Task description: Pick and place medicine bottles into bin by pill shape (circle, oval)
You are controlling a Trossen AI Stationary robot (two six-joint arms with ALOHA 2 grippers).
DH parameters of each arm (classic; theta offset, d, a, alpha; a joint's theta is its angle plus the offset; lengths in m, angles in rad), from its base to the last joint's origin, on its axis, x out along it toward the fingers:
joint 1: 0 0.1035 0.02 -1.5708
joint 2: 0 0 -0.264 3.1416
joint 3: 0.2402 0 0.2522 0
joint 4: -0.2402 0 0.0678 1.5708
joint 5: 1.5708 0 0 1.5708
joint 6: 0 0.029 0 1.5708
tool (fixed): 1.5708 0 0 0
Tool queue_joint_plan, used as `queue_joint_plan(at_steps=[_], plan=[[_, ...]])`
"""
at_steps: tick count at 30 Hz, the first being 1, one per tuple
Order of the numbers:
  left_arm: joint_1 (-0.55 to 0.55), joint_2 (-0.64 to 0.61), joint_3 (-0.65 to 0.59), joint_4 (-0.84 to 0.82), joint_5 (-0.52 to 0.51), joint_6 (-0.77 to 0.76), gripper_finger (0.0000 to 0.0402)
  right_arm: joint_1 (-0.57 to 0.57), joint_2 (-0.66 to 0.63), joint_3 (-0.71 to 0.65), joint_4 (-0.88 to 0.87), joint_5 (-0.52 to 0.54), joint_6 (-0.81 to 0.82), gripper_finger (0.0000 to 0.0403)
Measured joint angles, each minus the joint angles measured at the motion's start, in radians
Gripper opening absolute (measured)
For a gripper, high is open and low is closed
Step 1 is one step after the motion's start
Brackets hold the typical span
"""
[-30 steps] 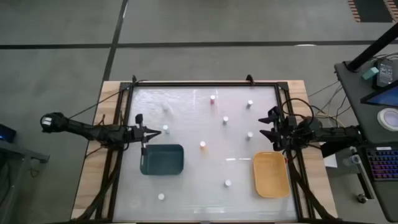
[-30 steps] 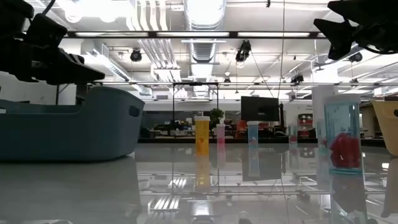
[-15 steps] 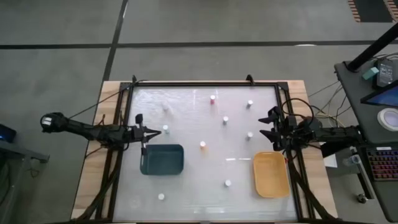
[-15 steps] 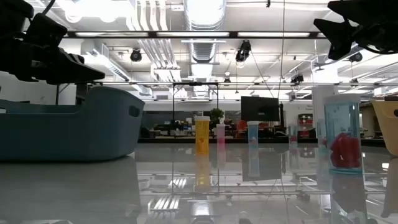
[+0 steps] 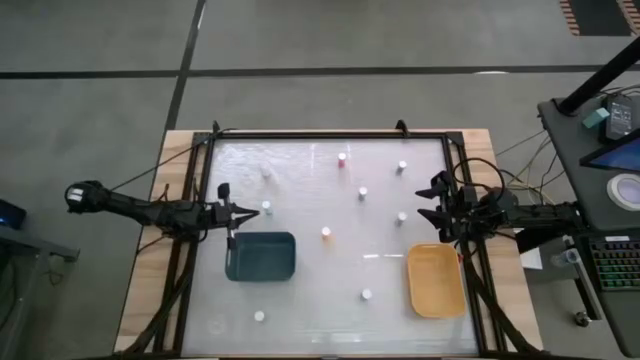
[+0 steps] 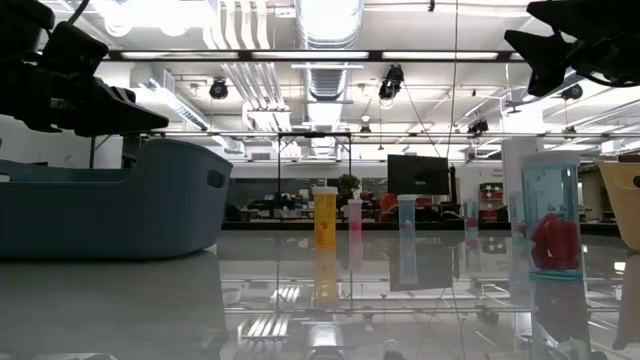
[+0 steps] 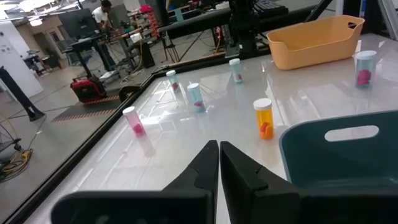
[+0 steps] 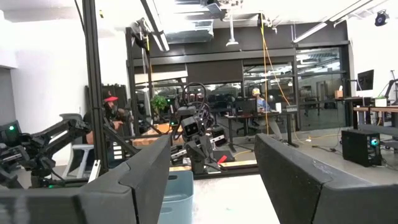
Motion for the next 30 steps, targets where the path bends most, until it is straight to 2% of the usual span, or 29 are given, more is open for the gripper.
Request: queue_joint_plan(at_steps=[24,30], plan=[[0.000,0.000,0.000,0.003,-0.003,0.003,0.0000,0.000,0.000,0.000,0.000,0.000,0.001,0.0226],[0.002,-0.002,0.000,0.050,-0.120,0.002,0.0000,0.000,0.000,0.000,0.001,0.000,0.291,0.0226]])
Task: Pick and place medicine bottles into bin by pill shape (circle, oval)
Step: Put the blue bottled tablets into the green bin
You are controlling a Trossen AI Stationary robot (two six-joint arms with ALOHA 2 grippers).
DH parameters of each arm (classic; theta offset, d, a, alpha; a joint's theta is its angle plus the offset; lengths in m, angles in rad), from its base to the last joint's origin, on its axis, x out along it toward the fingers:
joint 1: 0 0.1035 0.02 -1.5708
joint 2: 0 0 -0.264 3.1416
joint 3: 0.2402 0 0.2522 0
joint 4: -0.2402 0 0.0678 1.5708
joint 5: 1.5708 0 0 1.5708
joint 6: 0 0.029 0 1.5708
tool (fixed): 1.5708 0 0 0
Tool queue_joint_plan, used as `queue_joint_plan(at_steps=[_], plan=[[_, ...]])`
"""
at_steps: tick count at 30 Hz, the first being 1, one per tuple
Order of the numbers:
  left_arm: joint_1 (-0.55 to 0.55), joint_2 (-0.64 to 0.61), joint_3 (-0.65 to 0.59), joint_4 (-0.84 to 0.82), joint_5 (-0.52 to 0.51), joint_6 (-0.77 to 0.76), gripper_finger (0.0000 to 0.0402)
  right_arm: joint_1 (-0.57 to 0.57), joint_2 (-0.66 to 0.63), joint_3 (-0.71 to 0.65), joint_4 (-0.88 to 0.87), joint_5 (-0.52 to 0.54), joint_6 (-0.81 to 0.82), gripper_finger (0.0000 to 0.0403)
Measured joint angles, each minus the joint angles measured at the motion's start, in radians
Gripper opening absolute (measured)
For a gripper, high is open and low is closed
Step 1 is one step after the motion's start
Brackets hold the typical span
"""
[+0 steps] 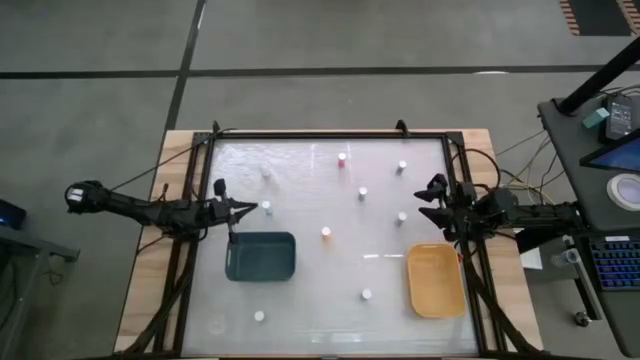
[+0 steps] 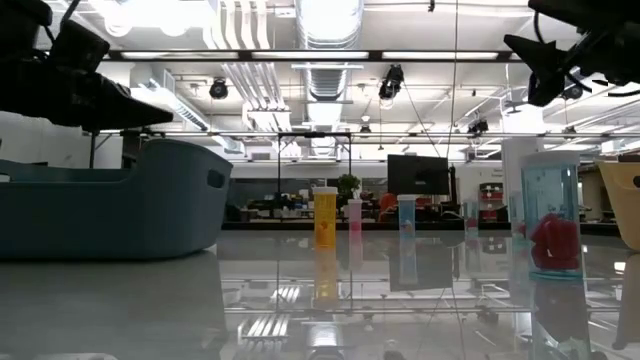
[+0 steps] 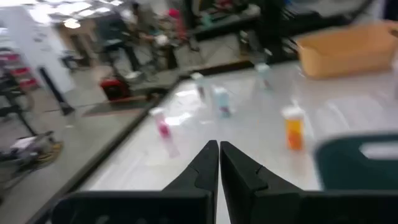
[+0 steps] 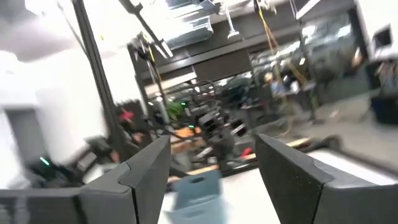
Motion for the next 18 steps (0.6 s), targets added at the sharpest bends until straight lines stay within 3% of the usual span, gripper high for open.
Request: queue_joint_plan(at_steps=[15,18], plan=[[0.000,0.003,0.000,0.026,-0.017,0.040,0.0000,0.000,0.000,0.000,0.001,0.000,0.050,0.0226],[-0.001,0.003,0.000,0.110,0.045,-0.200,0.0000,0.000,0.000,0.000,0.001,0.000,0.050,0.0226]])
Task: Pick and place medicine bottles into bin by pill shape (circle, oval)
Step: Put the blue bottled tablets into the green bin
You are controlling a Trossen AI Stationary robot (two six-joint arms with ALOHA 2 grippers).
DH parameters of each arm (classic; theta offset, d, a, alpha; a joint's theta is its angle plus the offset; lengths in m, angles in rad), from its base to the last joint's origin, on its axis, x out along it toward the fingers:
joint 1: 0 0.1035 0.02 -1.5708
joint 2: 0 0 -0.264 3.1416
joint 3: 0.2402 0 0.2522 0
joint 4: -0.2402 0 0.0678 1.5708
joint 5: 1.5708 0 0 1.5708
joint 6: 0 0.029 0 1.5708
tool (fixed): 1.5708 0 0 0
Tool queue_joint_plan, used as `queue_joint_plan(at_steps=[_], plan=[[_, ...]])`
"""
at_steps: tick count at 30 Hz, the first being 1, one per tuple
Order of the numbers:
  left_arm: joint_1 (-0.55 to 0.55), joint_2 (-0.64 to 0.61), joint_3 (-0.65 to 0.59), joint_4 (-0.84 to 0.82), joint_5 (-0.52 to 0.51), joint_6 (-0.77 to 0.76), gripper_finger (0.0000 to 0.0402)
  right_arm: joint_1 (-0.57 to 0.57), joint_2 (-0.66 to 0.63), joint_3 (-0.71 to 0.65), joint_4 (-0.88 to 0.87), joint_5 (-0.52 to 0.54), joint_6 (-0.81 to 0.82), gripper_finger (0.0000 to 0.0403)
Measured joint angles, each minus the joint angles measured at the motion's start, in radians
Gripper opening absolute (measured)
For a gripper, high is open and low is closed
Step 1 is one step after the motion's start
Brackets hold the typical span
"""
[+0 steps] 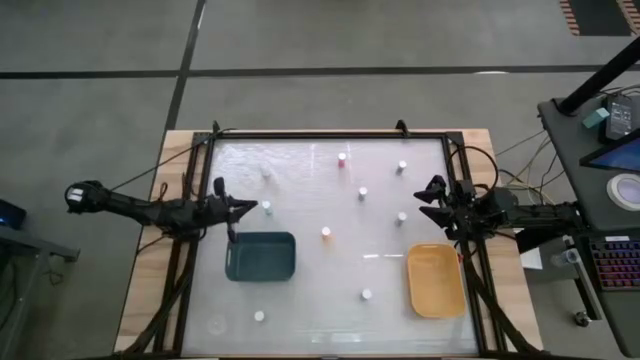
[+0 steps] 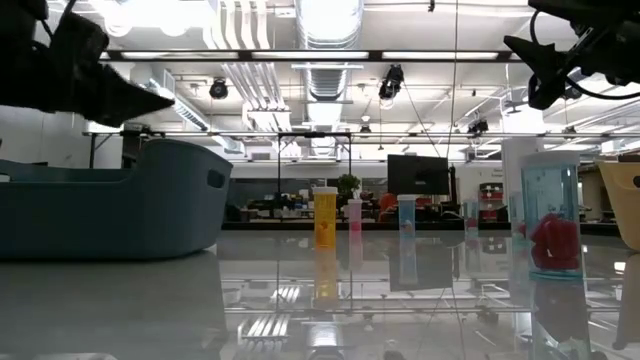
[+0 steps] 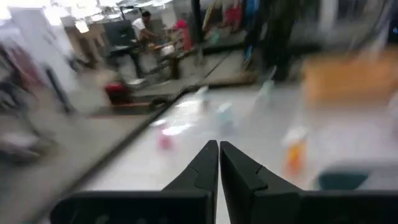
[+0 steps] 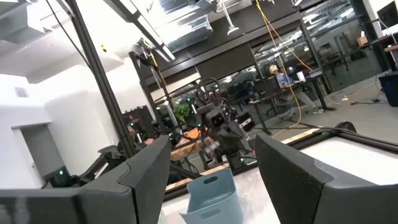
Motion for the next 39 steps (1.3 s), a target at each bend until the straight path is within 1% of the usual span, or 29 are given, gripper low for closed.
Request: queue_joint_plan(at_steps=[1,2,3,5,8,16,21,25,30,34,36,39], plan=[[0.000,0.000,0.000,0.029,0.027,-0.125,0.0000,0.000,0.000,0.000,0.000,0.000,0.000,0.0226],[0.000,-0.002,0.000,0.054,0.034,-0.217,0.0000,0.000,0.000,0.000,0.000,0.000,0.000,0.0226],[0.000,-0.003,0.000,0.077,0.034,-0.283,0.0000,0.000,0.000,0.000,0.000,0.000,0.000,0.0226],[0.000,-0.003,0.000,0.116,0.034,-0.348,0.0000,0.000,0.000,0.000,0.000,0.000,0.000,0.0226],[0.000,-0.003,0.000,0.177,0.034,-0.376,0.0000,0.000,0.000,0.000,0.000,0.000,0.000,0.0226],[0.000,0.007,0.001,0.305,0.035,-0.378,0.0000,0.000,0.000,0.000,0.000,0.000,0.000,0.0226],[0.001,0.010,0.011,0.323,0.010,-0.323,0.0000,0.000,0.000,0.000,0.000,0.002,-0.012,0.0226],[0.001,0.010,0.015,0.349,0.010,-0.321,0.0000,0.000,0.000,0.000,0.000,0.012,-0.014,0.0226],[0.001,0.025,0.039,0.346,0.009,-0.326,0.0000,0.000,0.000,0.000,0.008,0.081,-0.016,0.0226],[0.001,0.066,0.074,0.347,0.008,-0.349,0.0000,0.000,0.000,0.000,0.044,0.214,-0.113,0.0226],[0.001,0.095,0.088,0.344,-0.009,-0.372,0.0000,0.000,0.000,0.000,0.051,0.247,-0.169,0.0226],[0.001,0.143,0.116,0.342,-0.032,-0.419,0.0000,0.000,0.000,0.000,0.066,0.293,-0.206,0.0226]])
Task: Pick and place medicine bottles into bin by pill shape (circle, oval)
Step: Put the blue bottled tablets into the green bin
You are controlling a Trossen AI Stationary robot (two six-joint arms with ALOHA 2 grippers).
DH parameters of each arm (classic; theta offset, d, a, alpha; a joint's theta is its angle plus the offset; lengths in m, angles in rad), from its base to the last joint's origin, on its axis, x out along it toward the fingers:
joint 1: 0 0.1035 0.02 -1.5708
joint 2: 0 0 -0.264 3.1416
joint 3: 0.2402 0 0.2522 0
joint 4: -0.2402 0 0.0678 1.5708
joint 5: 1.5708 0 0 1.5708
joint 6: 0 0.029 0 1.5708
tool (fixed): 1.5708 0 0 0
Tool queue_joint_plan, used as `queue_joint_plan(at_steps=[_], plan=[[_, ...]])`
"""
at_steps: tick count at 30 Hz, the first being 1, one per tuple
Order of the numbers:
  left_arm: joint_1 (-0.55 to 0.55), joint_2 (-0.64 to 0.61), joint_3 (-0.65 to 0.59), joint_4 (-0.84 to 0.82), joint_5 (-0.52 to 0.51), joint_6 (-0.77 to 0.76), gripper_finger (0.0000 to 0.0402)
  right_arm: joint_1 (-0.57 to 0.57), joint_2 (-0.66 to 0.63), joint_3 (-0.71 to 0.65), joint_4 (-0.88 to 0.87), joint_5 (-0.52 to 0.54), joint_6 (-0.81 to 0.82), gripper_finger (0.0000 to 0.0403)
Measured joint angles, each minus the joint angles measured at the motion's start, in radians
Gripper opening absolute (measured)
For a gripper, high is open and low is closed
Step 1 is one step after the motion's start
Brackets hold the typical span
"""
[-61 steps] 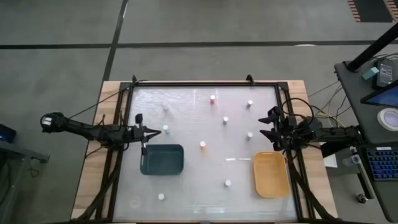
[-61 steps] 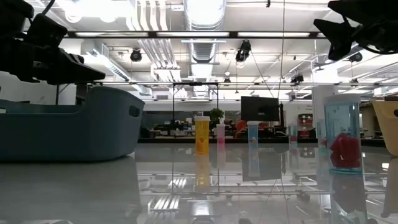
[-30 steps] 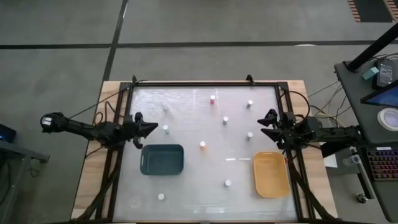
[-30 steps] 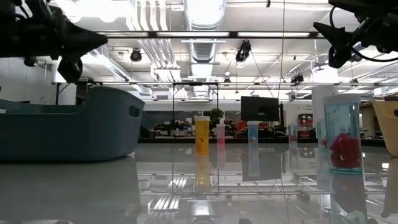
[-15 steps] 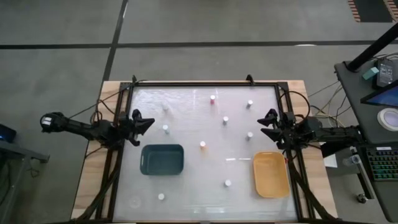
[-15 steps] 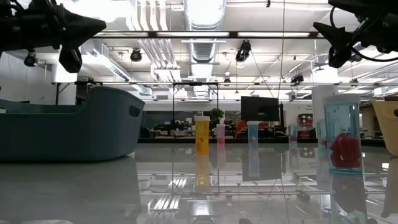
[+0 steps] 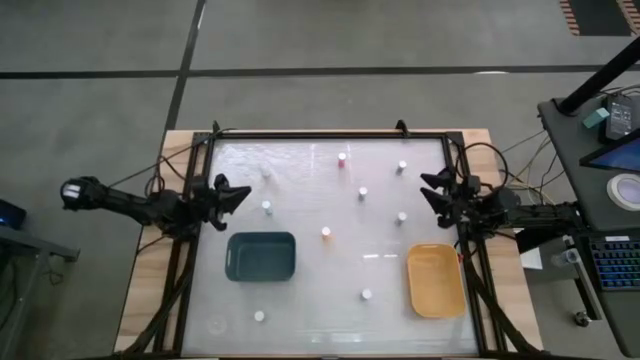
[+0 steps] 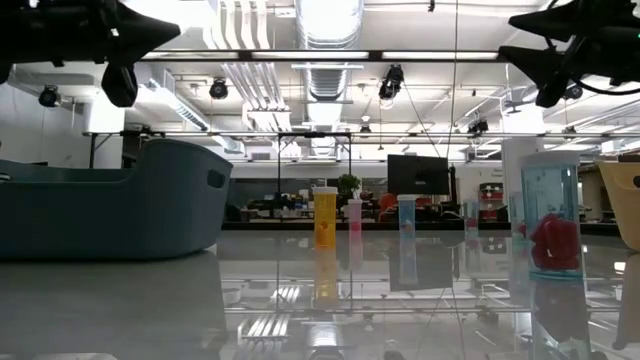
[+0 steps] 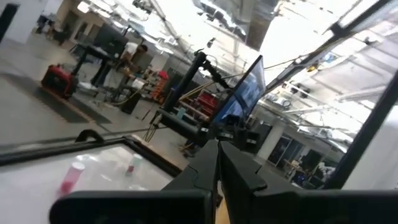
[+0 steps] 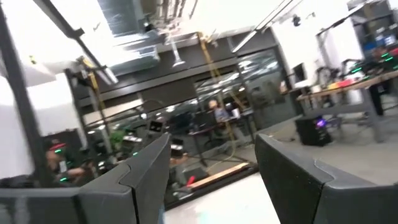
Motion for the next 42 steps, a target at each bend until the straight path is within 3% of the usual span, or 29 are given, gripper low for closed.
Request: queue_joint_plan(at_steps=[4,7,21,30,33,36,42], plan=[[0.000,0.073,0.063,-0.038,-0.002,-0.065,0.0000,0.000,0.000,0.000,0.020,0.025,-0.018,0.0226],[0.000,0.141,0.131,-0.158,-0.002,-0.137,0.0000,0.000,0.000,0.002,0.015,0.025,-0.034,0.0226],[0.016,0.454,0.571,-1.046,-0.001,-0.596,0.0000,0.000,0.002,0.009,-0.008,0.025,-0.076,0.0226],[0.128,0.631,0.785,-1.423,0.105,-0.691,0.0000,0.000,0.005,0.010,-0.014,0.025,-0.083,0.0226],[0.183,0.684,0.852,-1.516,0.183,-0.644,0.0000,0.000,0.005,0.010,-0.014,0.027,-0.095,0.0226],[0.238,0.729,0.909,-1.562,0.277,-0.501,0.0000,0.000,0.005,0.011,-0.014,0.040,-0.099,0.0226],[0.304,0.805,0.978,-1.582,0.463,0.085,0.0001,0.000,0.005,0.011,-0.019,0.060,-0.121,0.0226]])
